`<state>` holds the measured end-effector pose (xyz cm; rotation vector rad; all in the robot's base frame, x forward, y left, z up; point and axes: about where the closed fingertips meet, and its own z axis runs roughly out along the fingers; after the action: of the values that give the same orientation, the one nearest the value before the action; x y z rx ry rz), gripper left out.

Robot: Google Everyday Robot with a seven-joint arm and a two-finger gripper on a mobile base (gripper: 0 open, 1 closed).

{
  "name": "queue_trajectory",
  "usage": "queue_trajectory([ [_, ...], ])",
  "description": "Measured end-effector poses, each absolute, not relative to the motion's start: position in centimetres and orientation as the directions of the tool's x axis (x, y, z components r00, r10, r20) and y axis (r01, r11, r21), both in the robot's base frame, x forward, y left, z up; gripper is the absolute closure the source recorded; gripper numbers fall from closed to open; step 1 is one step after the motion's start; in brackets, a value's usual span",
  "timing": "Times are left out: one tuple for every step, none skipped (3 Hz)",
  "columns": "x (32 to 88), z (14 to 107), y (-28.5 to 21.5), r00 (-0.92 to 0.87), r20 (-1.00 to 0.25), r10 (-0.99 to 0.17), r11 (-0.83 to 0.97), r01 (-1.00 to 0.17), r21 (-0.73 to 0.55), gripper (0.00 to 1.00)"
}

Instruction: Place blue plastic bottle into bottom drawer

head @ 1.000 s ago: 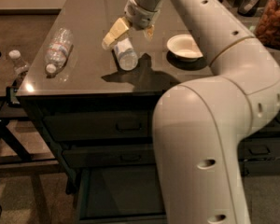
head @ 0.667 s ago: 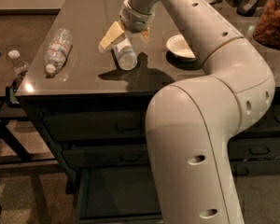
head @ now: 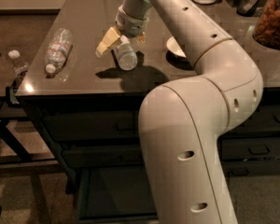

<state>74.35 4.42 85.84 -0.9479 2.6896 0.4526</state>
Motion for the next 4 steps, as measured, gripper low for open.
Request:
queue_trajectory([
  [74.36, 85.80, 4.45, -0.756, -0.335, -0.563, 0.739, -0.641, 0.205, 0.18],
  [74.36, 85.80, 4.45, -0.756, -0.335, -0.563, 0.739, -0.641, 0.205, 0.41],
  [74.36, 85.80, 4.45, -0.756, -0.335, -0.563, 0.739, -0.641, 0.205, 0.64],
  [74.37, 85.80, 4.45, -0.756, -0.335, -0.563, 0.739, -0.641, 0.205, 0.88],
])
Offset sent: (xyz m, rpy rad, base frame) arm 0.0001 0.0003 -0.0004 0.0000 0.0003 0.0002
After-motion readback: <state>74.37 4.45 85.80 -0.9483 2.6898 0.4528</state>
